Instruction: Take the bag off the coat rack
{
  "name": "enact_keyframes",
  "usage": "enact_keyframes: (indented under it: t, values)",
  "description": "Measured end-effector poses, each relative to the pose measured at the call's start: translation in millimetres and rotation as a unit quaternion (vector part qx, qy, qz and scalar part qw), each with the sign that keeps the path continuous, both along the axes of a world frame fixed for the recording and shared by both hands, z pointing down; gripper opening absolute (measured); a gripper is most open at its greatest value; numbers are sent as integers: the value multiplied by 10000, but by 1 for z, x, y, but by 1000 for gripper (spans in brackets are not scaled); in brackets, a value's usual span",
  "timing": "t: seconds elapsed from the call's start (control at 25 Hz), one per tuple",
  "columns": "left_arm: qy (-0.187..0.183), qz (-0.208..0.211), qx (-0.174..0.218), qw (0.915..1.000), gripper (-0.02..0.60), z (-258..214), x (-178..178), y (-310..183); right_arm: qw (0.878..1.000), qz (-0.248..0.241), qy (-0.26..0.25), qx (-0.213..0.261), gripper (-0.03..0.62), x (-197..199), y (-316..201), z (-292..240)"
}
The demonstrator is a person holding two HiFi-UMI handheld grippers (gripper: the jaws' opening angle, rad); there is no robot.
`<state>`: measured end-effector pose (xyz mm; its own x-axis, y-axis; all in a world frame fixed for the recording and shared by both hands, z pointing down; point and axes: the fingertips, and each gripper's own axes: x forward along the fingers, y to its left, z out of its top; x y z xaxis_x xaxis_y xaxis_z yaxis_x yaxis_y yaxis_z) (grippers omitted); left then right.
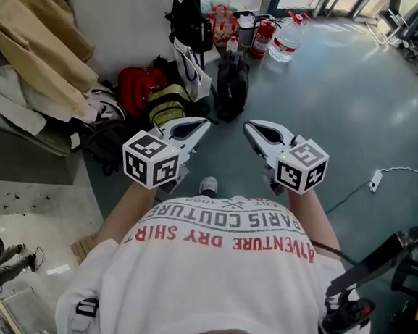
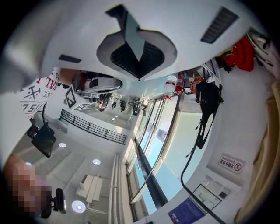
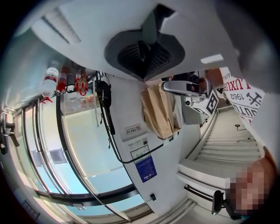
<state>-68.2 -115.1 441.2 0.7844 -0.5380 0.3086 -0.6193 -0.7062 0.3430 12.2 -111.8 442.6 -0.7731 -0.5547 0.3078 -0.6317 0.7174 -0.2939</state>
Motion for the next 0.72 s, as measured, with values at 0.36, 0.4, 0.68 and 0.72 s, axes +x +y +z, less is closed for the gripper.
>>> enact_keyframes:
  t: [0.36,0.4,0.68,0.72]
  values:
    - [247,-453,701,9962,2,-79,-51,-140,9991,-9,-21,426,2,-18,-129,-60]
    - [264,-483,733,9958,2,-85,-55,-149,9989,-2,-42,477,2,-19,-138,-66]
    - [97,-583,771,9953,2,-87,-65,-194,9972,-268,-146,684,2,-41,-195,-85]
    - [84,-619,752,9952,2,-85,-66,-201,9970,-335,-150,680,2,-44,-202,-84]
